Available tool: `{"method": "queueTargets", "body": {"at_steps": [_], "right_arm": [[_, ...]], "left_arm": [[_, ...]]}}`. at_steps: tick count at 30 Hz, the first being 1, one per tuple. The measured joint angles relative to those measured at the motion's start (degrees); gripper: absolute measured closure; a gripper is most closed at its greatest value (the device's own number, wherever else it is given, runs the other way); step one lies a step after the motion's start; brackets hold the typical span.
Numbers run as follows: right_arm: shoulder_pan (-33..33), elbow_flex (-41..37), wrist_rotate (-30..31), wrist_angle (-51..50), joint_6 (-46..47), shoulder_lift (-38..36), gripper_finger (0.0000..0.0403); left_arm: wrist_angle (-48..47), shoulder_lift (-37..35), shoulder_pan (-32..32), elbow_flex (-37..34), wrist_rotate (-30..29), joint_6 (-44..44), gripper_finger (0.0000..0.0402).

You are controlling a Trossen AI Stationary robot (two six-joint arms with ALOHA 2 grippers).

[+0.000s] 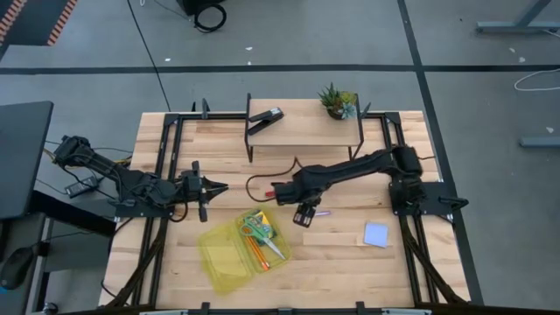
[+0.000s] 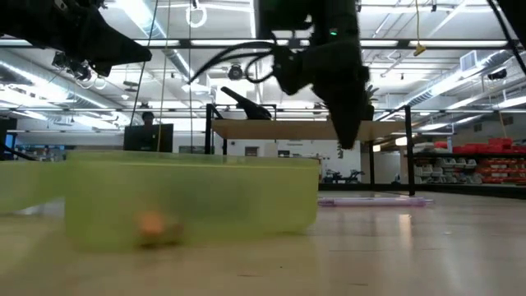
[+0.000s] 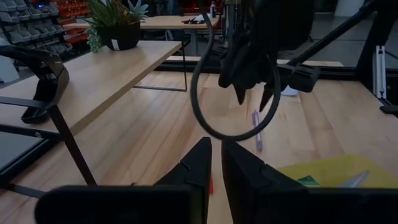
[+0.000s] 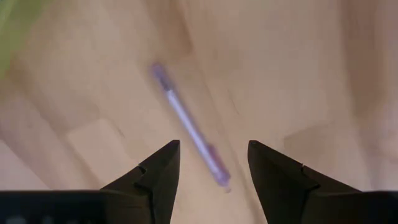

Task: Pack school essentials
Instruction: Put the purple mechanical pencil into the supply box

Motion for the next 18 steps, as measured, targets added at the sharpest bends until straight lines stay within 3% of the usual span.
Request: {"method": "queueTargets", "body": {"at_steps": [11,18], "right_arm": [[1.7,-22.0,-3.5,10.9,-2.4,-11.8,0.0207],[2.1,-31.3,-5.2,19.1,-0.8,-13.5,0.0208]], "left_arm": [[0.0,0.0,0.0,0.0,0.0,0.2,0.0362],[0.0,0.0,0.0,0.0,0.0,0.2,0.0356]]}}
